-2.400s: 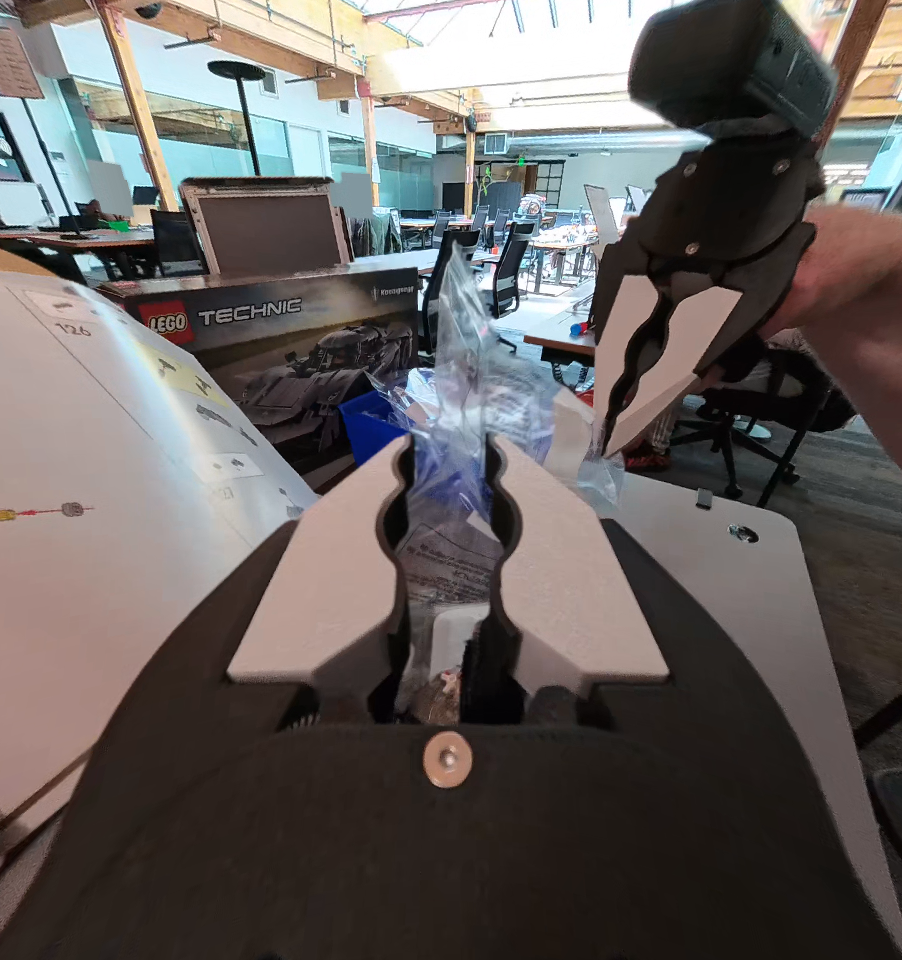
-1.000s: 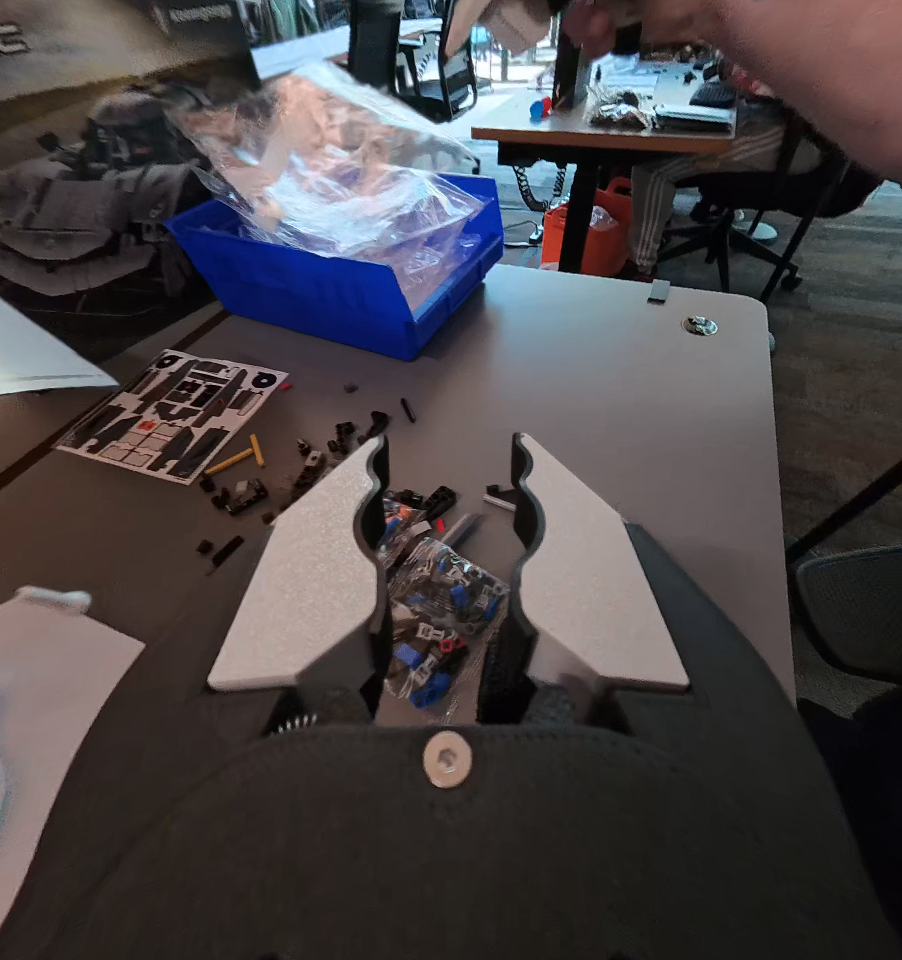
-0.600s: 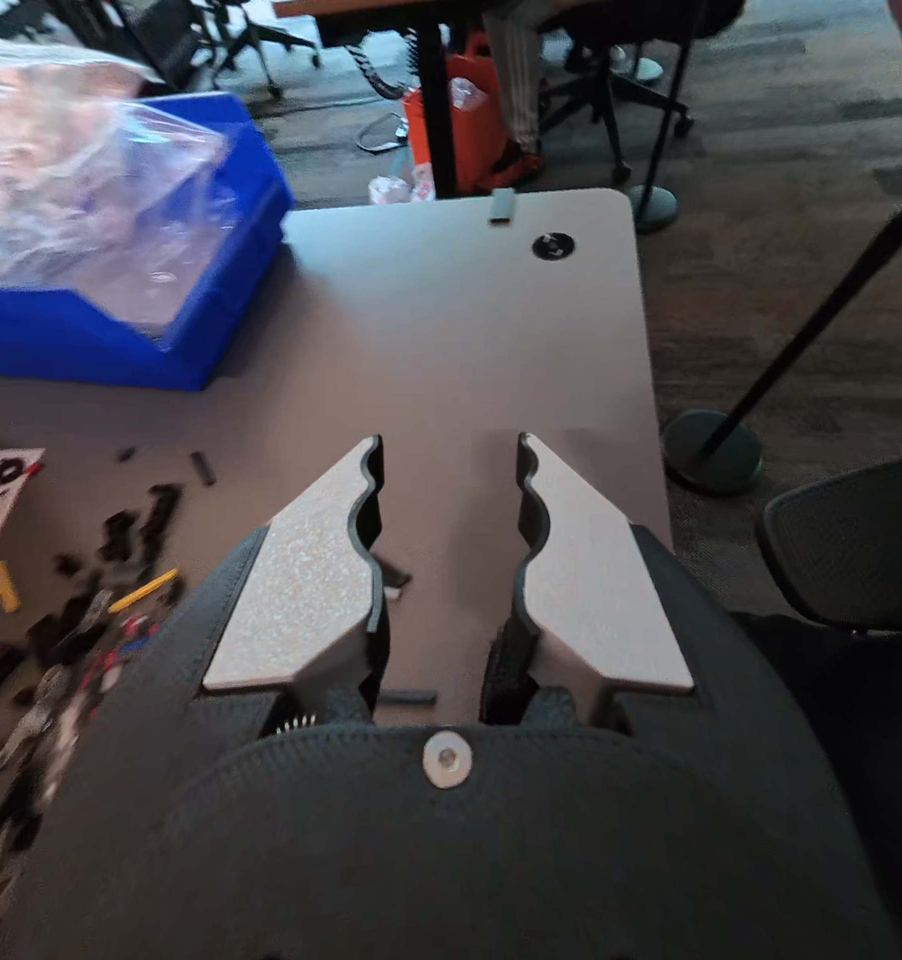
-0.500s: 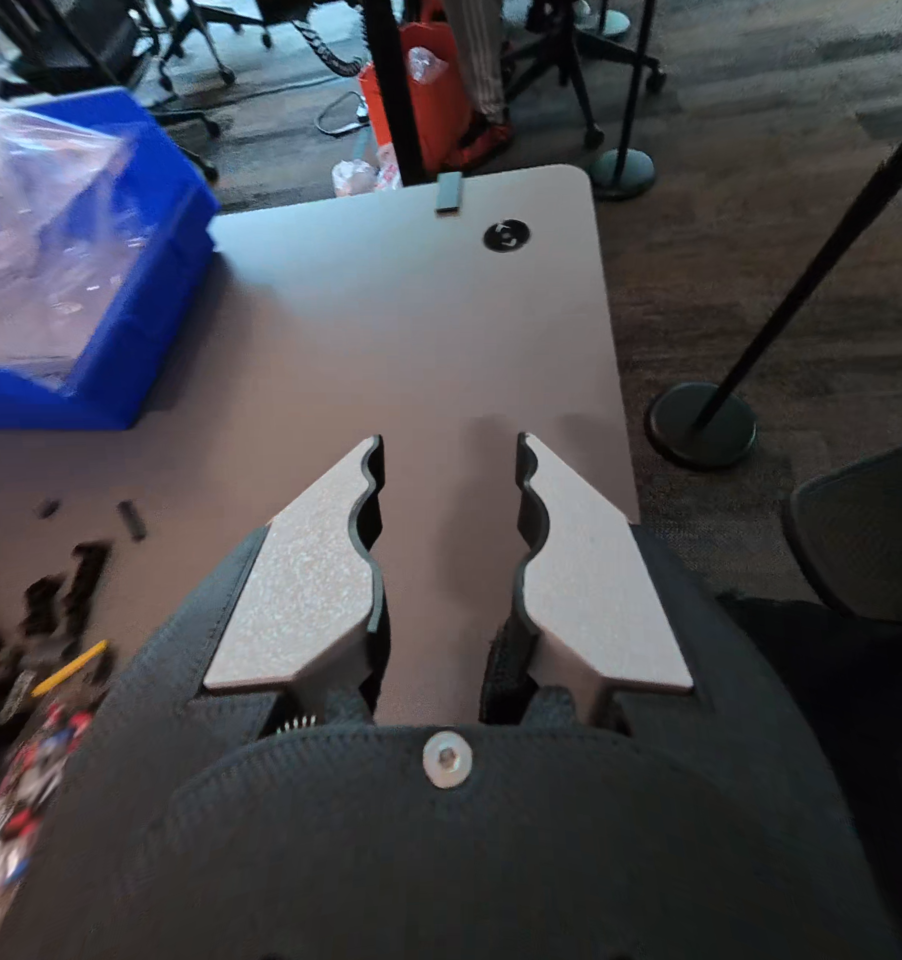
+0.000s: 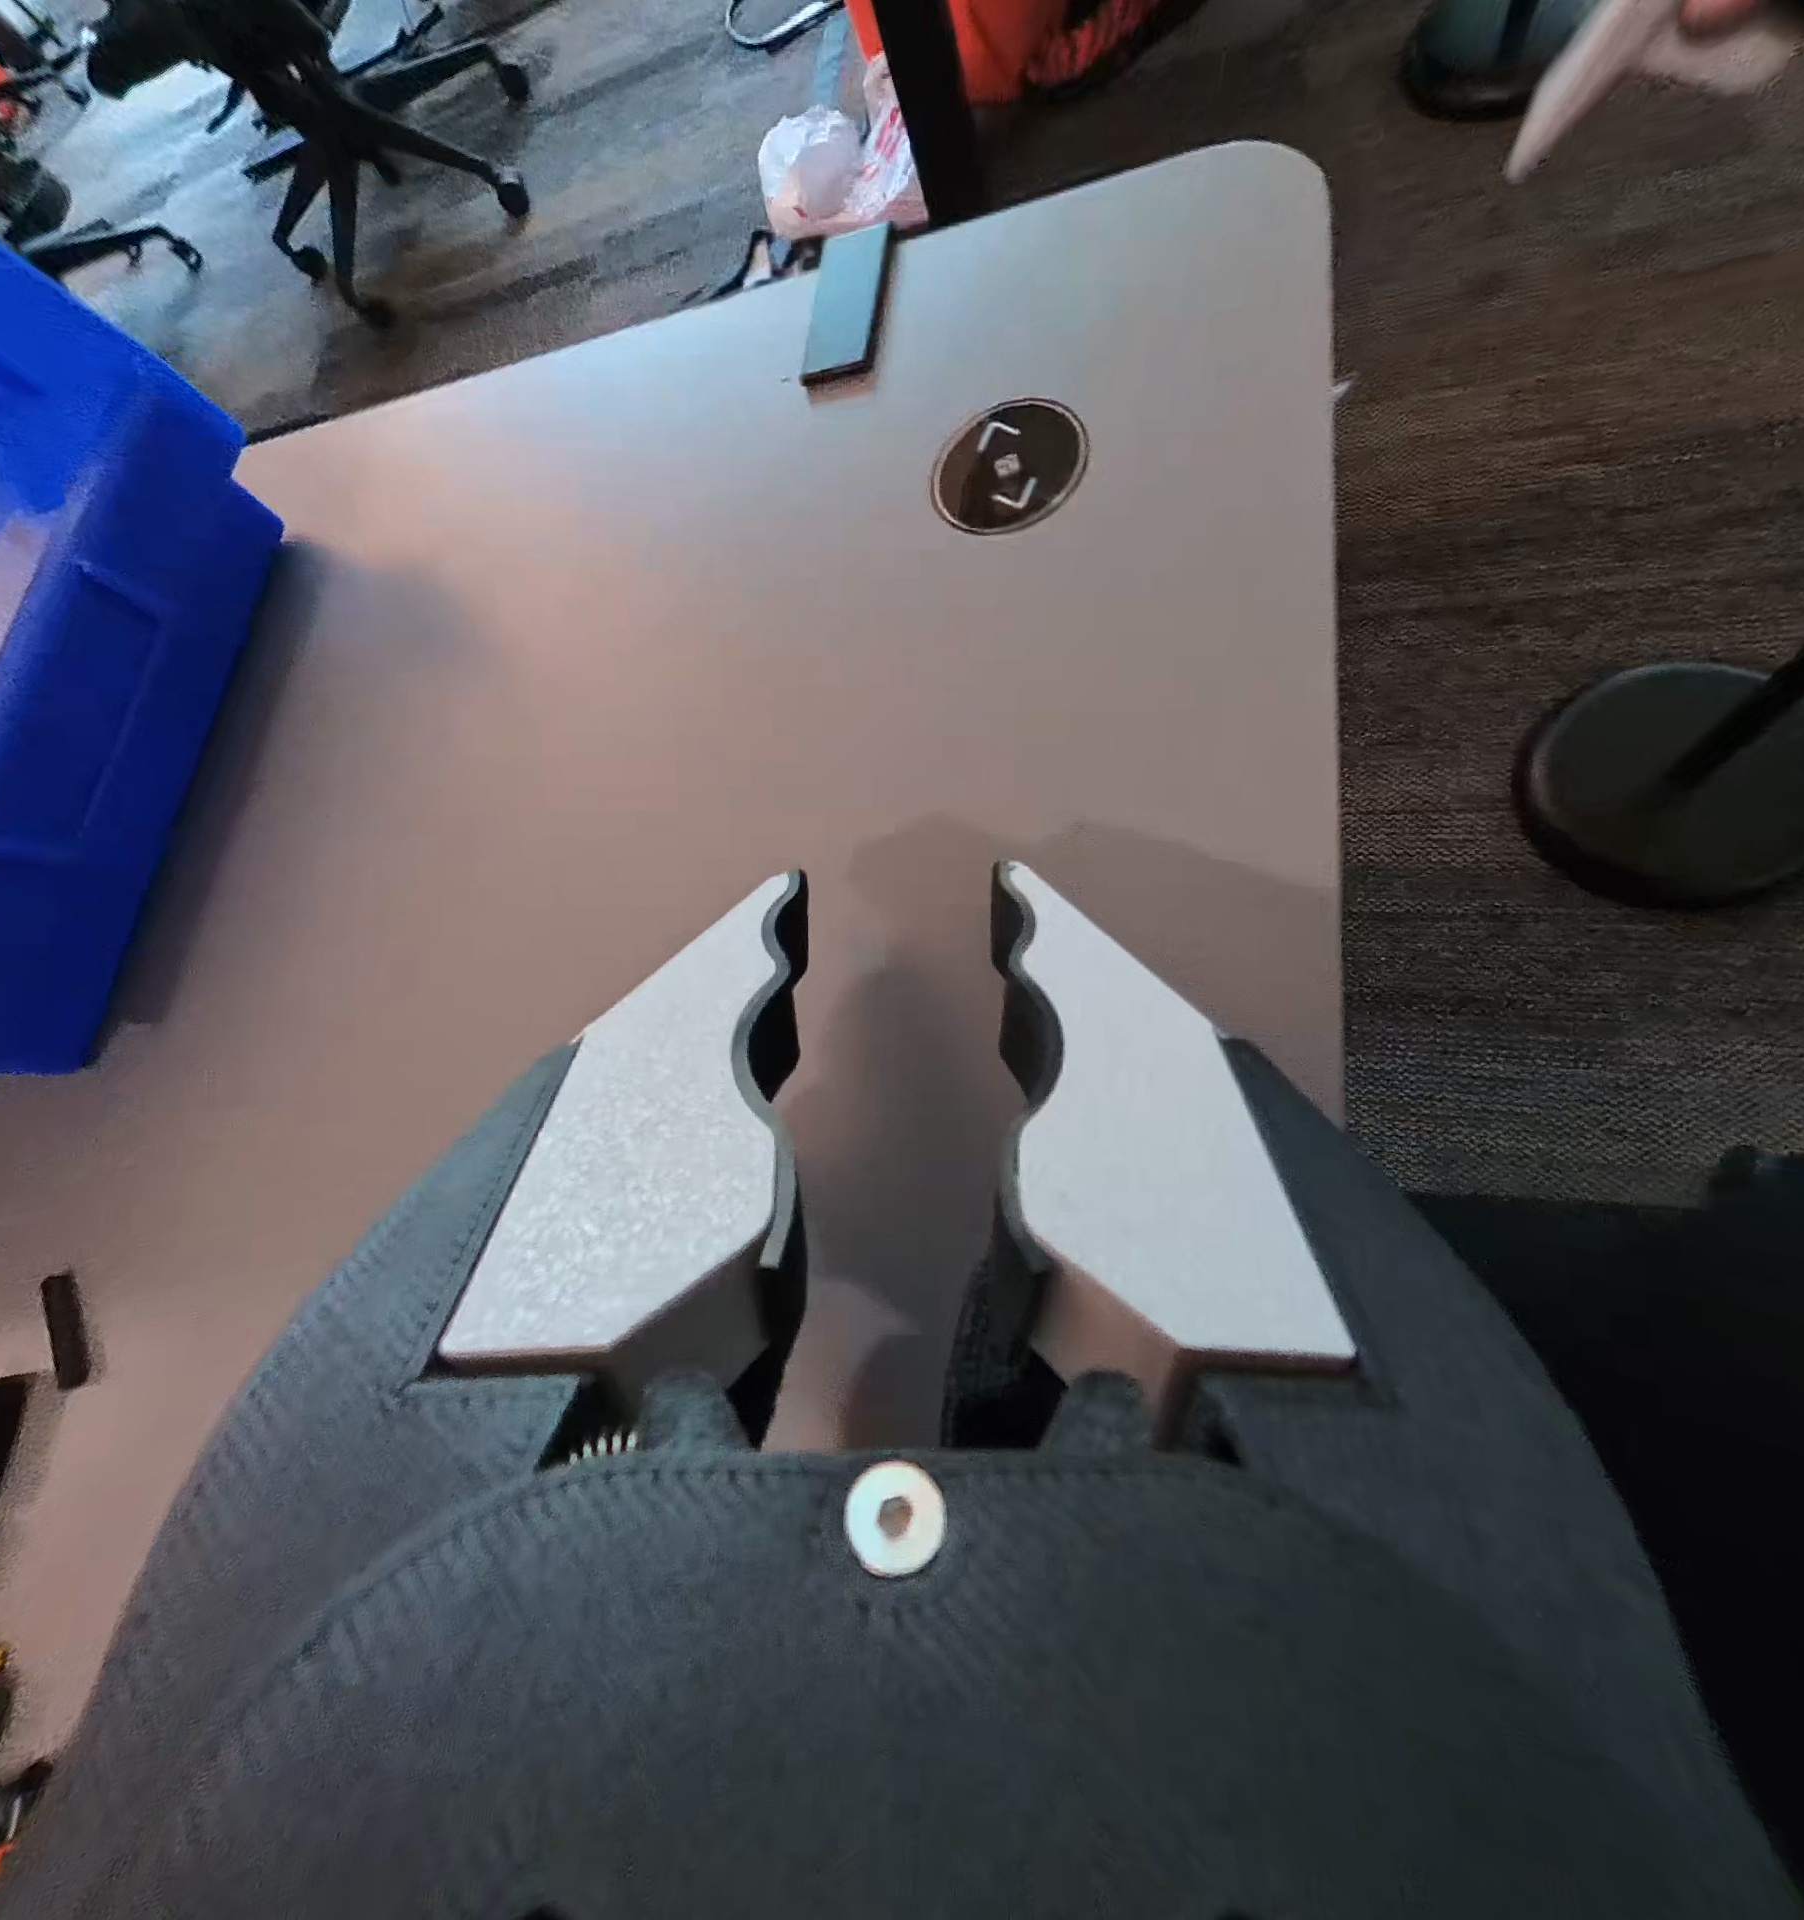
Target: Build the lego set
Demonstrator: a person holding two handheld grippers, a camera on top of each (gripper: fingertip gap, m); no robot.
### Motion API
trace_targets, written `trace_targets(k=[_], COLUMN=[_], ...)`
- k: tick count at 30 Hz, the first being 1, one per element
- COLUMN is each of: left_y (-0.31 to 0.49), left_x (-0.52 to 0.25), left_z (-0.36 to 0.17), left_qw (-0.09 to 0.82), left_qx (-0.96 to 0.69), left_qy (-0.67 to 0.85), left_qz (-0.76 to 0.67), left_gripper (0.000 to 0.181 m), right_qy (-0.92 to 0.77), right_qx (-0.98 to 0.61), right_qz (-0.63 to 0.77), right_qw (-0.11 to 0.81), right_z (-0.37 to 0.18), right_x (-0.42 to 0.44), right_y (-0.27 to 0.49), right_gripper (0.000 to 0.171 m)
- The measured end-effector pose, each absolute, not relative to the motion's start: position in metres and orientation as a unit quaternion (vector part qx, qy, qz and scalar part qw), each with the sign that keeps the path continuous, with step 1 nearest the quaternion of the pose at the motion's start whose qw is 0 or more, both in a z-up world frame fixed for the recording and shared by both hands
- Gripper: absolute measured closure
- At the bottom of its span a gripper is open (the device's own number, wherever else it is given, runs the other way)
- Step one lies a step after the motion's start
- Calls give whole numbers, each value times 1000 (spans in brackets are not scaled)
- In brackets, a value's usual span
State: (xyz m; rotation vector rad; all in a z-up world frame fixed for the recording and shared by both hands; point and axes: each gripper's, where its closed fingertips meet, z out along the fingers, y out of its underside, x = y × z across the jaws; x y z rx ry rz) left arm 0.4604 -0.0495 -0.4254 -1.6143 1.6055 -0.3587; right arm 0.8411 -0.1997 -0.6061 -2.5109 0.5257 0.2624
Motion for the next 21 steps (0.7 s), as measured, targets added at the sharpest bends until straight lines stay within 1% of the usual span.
trace_targets(k=[2, 4, 5, 7, 11, 14, 18, 21], left_y=[-44, -33, -28, -17, -2, 8, 17, 21], left_x=[466, 467, 468, 465, 466, 471, 474, 475], left_z=[-426, -426, -427, -431, -432, -432, -432, -431], left_qw=[399, 411, 420, 428, 428, 442, 445, 461], left_qx=[-653, -660, -660, -671, -691, -683, -684, -670], left_qy=[627, 616, 614, 603, 581, 581, 578, 582], left_qz=[-147, -126, -106, -58, -45, -12, -5, 23], left_gripper=[150, 153, 159, 181, 181, 181, 181, 181], right_qy=[227, 271, 285, 326, 408, 460, 503, 511], right_qx=[-938, -932, -930, -919, -888, -865, -851, -848], right_qz=[102, 125, 126, 135, 152, 142, 94, 82], right_qw=[241, 207, 193, 178, 147, 144, 117, 114], right_z=[-658, -711, -737, -788, -891, -958, -1029, -1065], right_x=[858, 871, 878, 891, 910, 926, 940, 941], right_y=[-215, -228, -235, -247, -275, -298, -345, -364], right_gripper=[128, 126, 128, 130, 131, 134, 142, 151])
